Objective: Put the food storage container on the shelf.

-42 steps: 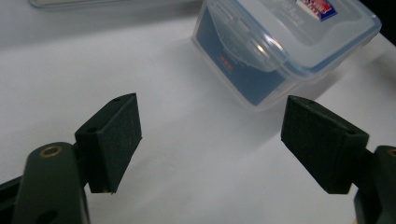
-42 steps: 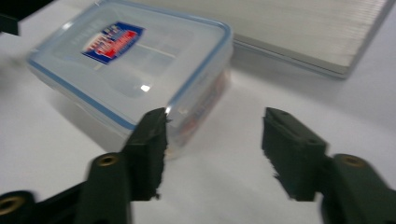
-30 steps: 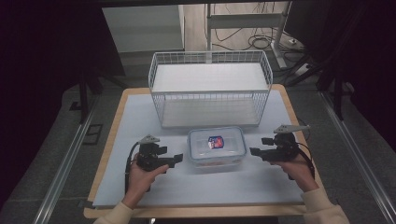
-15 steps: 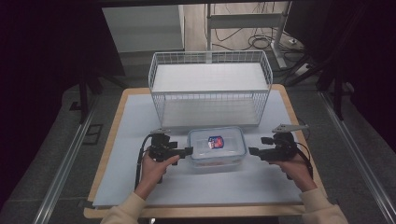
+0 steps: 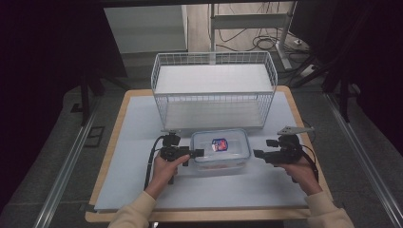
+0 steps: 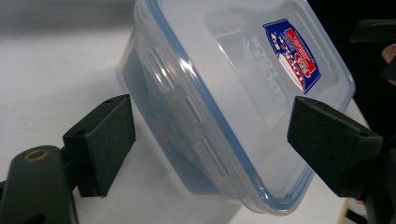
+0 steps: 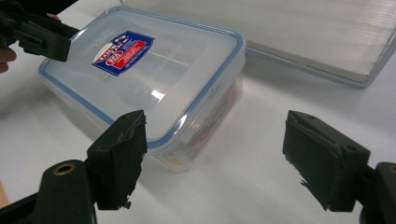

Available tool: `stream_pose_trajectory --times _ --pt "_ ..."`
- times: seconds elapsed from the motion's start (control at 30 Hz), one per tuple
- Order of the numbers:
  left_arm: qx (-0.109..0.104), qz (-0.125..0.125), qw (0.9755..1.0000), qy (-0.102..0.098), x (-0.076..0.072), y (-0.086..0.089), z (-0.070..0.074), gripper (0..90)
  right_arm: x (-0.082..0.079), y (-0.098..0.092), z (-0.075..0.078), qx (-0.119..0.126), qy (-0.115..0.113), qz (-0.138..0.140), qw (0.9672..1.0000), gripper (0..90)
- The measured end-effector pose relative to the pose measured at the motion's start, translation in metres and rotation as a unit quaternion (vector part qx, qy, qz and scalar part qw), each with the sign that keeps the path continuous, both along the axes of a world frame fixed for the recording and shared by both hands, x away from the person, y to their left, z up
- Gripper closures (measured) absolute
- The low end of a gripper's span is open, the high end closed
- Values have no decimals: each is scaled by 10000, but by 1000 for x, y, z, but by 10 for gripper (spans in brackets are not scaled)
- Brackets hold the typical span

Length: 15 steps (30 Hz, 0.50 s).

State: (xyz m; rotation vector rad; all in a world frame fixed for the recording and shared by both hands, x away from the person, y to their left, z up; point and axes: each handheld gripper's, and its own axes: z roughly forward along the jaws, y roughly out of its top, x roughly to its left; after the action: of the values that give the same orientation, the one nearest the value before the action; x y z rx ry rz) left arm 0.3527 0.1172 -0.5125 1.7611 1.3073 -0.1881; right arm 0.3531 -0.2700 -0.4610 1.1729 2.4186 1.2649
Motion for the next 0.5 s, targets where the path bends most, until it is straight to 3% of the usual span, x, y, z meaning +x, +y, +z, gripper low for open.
stream_pose_trajectory --times 0.13,0.2,0.4,0.5 --pt "-107 -103 9998 124 1 -1 -2 147 1 0 -1 -17 -2 -11 10000 214" --pt "-262 -210 9992 237 1 -3 -4 164 1 0 -1 -31 10 -33 10000 214" --pt "-280 -231 9989 292 1 -3 -4 205 4 1 -1 -12 32 -68 10000 215" --pt "-318 -230 9987 316 1 -1 -4 214 10 5 -2 30 161 -32 9999 215"
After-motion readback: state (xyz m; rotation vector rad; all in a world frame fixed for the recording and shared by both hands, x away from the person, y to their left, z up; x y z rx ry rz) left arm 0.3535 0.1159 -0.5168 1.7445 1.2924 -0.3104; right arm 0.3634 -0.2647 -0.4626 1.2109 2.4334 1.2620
